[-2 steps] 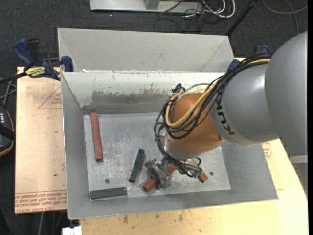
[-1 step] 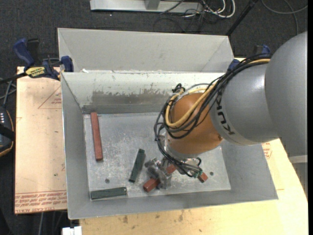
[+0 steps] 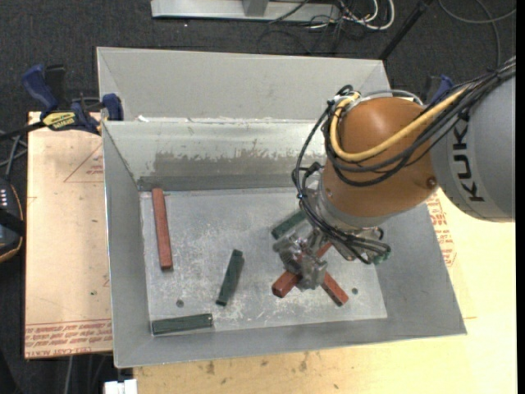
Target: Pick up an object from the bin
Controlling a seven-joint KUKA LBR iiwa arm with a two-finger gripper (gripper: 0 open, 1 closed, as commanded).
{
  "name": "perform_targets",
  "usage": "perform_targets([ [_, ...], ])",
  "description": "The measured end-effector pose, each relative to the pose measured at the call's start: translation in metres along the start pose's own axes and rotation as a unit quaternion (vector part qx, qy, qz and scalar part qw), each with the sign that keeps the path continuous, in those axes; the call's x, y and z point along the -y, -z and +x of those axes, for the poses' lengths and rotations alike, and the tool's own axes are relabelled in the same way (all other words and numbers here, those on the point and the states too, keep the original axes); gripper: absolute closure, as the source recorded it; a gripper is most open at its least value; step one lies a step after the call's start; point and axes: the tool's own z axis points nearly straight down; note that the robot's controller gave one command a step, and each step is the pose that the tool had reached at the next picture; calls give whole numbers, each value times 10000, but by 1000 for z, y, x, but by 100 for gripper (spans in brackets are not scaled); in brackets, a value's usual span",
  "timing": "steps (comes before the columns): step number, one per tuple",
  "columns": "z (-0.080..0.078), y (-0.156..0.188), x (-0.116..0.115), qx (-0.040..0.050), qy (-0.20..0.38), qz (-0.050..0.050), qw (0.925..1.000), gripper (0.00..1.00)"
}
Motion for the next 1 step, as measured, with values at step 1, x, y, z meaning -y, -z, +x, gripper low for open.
perform_targets([
  [1, 0, 0, 0, -3, 0, -2, 10000, 100],
])
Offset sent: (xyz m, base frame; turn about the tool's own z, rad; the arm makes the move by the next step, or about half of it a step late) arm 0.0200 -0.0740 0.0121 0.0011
